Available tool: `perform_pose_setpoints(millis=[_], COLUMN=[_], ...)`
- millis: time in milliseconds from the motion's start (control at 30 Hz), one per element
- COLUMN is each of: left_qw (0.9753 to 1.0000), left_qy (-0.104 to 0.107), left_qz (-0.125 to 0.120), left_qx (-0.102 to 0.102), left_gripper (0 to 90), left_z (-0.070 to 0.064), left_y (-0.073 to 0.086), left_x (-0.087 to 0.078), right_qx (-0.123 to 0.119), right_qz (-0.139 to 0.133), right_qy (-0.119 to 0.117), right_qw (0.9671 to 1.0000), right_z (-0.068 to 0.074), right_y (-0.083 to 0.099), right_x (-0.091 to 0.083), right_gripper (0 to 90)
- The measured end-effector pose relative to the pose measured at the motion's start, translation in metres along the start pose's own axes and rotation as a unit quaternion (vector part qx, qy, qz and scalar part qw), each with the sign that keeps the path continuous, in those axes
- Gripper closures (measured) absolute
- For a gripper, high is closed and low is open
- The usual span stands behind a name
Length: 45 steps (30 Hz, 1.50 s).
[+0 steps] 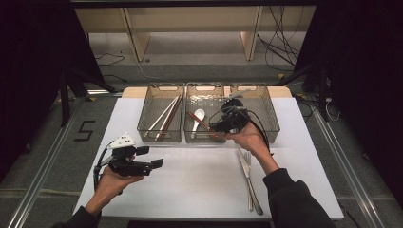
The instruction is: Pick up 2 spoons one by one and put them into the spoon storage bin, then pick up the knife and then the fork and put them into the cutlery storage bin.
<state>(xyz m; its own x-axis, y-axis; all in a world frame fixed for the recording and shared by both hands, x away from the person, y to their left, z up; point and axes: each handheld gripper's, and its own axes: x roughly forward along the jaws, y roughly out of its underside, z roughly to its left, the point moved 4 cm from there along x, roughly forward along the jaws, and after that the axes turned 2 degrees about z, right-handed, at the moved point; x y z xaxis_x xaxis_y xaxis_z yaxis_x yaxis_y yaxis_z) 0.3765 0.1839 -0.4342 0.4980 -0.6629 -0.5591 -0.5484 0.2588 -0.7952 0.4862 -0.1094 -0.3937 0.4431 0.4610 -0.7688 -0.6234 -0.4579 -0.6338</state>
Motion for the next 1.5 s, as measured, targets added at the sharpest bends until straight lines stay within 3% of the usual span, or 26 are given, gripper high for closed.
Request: perform_pose_setpoints(millis=[367,633,900,1500], left_qw=[1.0,1.0,1.0,1.0], left_qy=[0.0,0.001,0.0,0.0], left_qz=[0.0,-0.001,-0.003,-0.002], left_qx=[0.002,0.002,0.001,0.002], left_gripper=[18.8,18.8,18.8,18.8], left_z=[-0.001,-0.001,-0.001,-0.002], left_y=[-0.002,-0.003,-0.003,-0.002], left_x=[0.001,0.002,0.001,0.001], right_qx=[-0.001,0.0,0.008,0.018], right_qz=[0.004,0.023,0.046,0.089], right_qy=[-0.002,-0.001,0.002,0.005], right_qw=[1.0,0.9997,0.9989,0.9958], right_z=[0.001,-0.002,-0.006,-0.005], right_y=[0.024,0.048,0.072,0.106], right_x=[-0.016,-0.025,-0.028,-0.029], right_gripper=[32.4,31.7,31.0,31.2])
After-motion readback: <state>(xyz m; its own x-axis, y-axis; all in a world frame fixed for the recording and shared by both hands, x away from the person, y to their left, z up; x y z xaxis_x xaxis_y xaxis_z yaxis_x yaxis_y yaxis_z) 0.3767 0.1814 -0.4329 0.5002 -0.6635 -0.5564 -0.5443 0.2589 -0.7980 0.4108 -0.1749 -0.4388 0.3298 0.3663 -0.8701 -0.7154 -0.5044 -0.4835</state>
